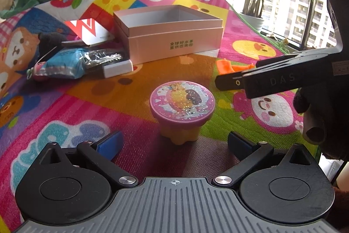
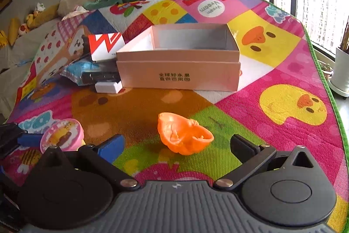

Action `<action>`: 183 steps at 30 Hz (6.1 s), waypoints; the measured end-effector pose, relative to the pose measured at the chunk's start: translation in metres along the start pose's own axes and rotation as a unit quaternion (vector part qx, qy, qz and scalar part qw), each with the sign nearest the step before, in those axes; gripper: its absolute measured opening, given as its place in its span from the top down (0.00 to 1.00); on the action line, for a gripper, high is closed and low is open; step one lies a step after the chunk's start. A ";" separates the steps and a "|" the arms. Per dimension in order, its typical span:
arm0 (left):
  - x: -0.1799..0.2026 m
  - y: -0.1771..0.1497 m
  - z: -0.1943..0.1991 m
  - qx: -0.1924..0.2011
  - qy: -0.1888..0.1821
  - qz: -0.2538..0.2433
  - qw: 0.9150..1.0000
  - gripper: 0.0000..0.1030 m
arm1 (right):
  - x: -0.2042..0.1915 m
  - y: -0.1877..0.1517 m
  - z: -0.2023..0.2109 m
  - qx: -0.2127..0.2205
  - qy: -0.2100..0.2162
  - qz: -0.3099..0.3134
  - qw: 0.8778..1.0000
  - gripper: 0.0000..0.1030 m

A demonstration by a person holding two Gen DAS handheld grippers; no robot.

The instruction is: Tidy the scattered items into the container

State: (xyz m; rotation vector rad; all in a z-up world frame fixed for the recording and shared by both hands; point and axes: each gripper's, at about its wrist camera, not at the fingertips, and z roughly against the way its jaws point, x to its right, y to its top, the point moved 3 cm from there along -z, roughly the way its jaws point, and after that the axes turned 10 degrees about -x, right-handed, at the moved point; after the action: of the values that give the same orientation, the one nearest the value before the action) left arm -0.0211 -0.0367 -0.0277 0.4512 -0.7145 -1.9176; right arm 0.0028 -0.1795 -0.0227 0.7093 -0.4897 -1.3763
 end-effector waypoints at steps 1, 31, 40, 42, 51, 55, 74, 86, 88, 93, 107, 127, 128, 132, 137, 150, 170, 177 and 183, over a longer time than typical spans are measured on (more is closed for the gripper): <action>0.000 0.000 0.000 0.001 -0.001 0.001 1.000 0.00 | -0.001 0.004 -0.001 0.003 -0.002 -0.002 1.000 0.00; 0.001 0.026 0.010 0.031 -0.004 -0.005 0.999 0.26 | -0.021 -0.031 0.048 0.024 -0.073 0.066 0.995 0.45; 0.005 0.021 0.018 0.045 -0.007 -0.033 0.998 0.40 | -0.033 -0.038 0.062 0.030 -0.084 0.082 0.993 0.45; 0.004 0.020 0.022 0.053 -0.009 -0.037 0.998 0.40 | -0.036 -0.039 0.063 0.031 -0.092 0.085 0.992 0.45; -0.007 0.045 0.017 0.051 -0.005 -0.039 0.998 0.40 | -0.034 -0.035 0.067 0.052 -0.107 0.079 0.990 0.45; -0.009 0.079 0.017 0.069 -0.002 -0.052 0.996 0.40 | -0.026 -0.030 0.059 0.053 -0.099 0.063 0.992 0.45; -0.056 0.209 -0.038 0.150 0.004 -0.006 0.989 0.07 | -0.030 0.013 0.021 0.043 -0.064 0.076 0.994 0.45; -0.105 0.098 -0.005 0.109 0.036 0.062 0.991 0.03 | -0.027 0.055 0.005 0.065 -0.103 0.118 0.986 0.45; -0.105 0.083 -0.003 0.105 0.020 0.069 0.992 0.03 | -0.027 0.078 -0.003 0.084 -0.120 0.128 0.981 0.45; -0.110 0.062 -0.004 0.091 0.027 0.064 0.993 0.02 | -0.033 0.122 -0.033 0.104 -0.137 0.162 0.972 0.30; -0.196 0.034 0.017 0.142 0.114 0.260 0.948 0.01 | -0.174 0.053 -0.063 0.101 -0.073 0.405 0.906 0.45; -0.177 0.035 0.018 0.145 0.123 0.223 0.956 0.00 | -0.114 0.046 0.007 0.050 0.009 0.236 0.970 0.86; -0.172 0.035 0.017 0.143 0.120 0.216 0.958 0.00 | -0.101 0.044 0.012 0.040 0.017 0.207 0.977 0.90; -0.151 0.039 0.015 0.131 0.106 0.185 0.968 0.00 | -0.049 0.029 0.012 0.022 -0.025 0.122 0.992 0.90; -0.116 0.048 0.011 0.115 0.094 0.120 0.982 0.00 | -0.007 0.005 0.004 0.012 -0.088 0.081 0.993 0.81; -0.120 0.071 0.013 0.112 0.134 0.094 0.980 0.00 | -0.027 0.063 0.000 -0.003 0.126 -0.035 0.991 0.54; -0.178 0.024 0.031 0.162 0.022 0.198 0.966 0.00 | -0.159 0.192 -0.121 -0.031 0.056 0.094 0.994 0.15; -0.161 0.024 0.033 0.181 0.015 0.157 0.971 0.00 | -0.171 0.193 -0.178 -0.096 0.017 0.201 0.975 0.00; -0.168 0.024 0.029 0.173 0.004 0.175 0.969 0.00 | -0.176 0.192 -0.207 -0.144 0.024 0.190 0.971 0.00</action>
State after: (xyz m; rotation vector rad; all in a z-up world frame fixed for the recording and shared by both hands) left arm 0.0504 0.1151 0.0106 0.5077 -1.0558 -1.4630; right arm 0.2560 0.0365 -0.0171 0.3844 -0.3556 -1.0376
